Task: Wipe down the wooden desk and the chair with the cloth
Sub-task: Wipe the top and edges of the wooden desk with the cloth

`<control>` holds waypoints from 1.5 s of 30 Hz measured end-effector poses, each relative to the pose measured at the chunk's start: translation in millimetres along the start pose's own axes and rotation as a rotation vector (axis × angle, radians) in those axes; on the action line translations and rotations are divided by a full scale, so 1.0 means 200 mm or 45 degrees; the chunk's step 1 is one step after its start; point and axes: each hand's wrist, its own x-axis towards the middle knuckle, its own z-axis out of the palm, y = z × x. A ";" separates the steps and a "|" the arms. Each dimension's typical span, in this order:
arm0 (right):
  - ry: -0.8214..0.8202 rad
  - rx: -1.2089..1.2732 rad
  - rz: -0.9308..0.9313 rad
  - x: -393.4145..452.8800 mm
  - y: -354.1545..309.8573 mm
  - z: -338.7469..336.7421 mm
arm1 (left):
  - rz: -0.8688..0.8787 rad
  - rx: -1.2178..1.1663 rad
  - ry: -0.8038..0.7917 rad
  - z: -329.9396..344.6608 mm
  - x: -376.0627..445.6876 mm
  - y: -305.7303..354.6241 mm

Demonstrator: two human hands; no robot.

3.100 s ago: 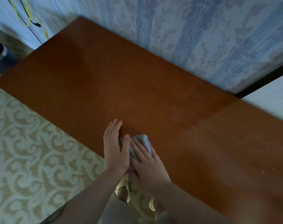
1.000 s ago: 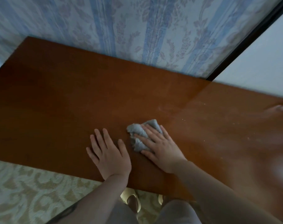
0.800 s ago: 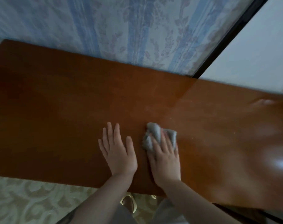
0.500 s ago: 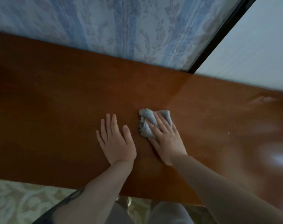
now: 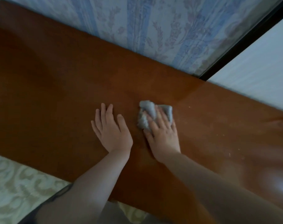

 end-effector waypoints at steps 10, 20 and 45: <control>0.351 0.112 0.220 0.26 0.09 -0.03 | -0.081 0.150 0.050 0.08 0.06 0.07; 0.123 0.085 -0.026 0.54 0.27 -0.17 | 0.024 0.146 -0.035 0.21 0.28 0.30; 0.421 0.320 0.365 0.69 0.33 -0.19 | 0.073 0.429 -0.043 0.28 0.28 0.33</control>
